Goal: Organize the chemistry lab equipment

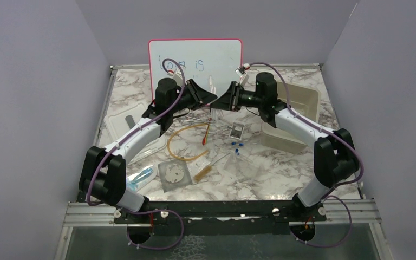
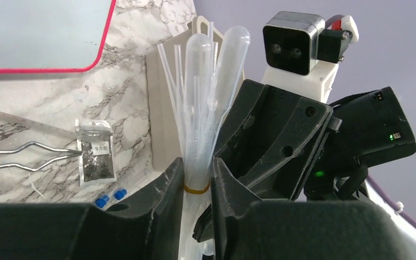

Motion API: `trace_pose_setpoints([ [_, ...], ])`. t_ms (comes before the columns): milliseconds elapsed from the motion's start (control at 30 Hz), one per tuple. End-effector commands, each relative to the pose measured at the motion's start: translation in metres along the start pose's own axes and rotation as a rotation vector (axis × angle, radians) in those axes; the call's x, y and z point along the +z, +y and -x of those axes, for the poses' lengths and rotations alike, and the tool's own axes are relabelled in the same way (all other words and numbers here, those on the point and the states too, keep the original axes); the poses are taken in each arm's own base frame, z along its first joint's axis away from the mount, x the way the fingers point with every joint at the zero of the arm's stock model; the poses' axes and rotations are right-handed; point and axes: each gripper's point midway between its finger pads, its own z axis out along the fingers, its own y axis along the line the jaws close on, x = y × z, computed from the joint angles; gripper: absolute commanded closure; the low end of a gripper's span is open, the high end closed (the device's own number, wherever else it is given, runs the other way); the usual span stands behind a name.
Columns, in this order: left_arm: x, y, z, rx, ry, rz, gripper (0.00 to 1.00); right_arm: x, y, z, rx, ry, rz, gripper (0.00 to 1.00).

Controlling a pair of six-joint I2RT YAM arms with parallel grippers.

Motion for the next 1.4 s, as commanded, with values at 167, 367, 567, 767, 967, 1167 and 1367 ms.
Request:
trace_pose_setpoints([
  [167, -0.003, -0.028, 0.005, 0.009, 0.002, -0.093, 0.55, -0.003, 0.01, 0.0, -0.036, -0.036, 0.069, 0.83],
  [367, -0.013, -0.028, 0.026, 0.125, -0.081, -0.083, 0.03, -0.022, 0.019, 0.018, -0.146, -0.13, -0.033, 0.85],
  [567, -0.028, -0.016, 0.06, 0.262, -0.145, -0.008, 0.01, -0.075, 0.0, 0.047, -0.221, -0.244, -0.345, 0.85],
  [767, -0.031, 0.015, 0.068, 0.401, -0.113, 0.152, 0.01, -0.158, -0.036, 0.06, -0.178, -0.343, -0.747, 0.84],
  [967, -0.025, 0.043, 0.063, 0.399, -0.083, 0.224, 0.01, -0.213, -0.094, 0.022, 0.019, -0.32, -1.053, 0.83],
  [1167, -0.014, 0.067, 0.058, 0.373, -0.025, 0.283, 0.01, -0.236, -0.137, 0.001, 0.164, -0.294, -1.175, 0.84],
  [1367, -0.003, 0.081, 0.057, 0.362, 0.007, 0.314, 0.01, -0.25, -0.176, -0.018, 0.18, -0.206, -1.287, 0.84],
])
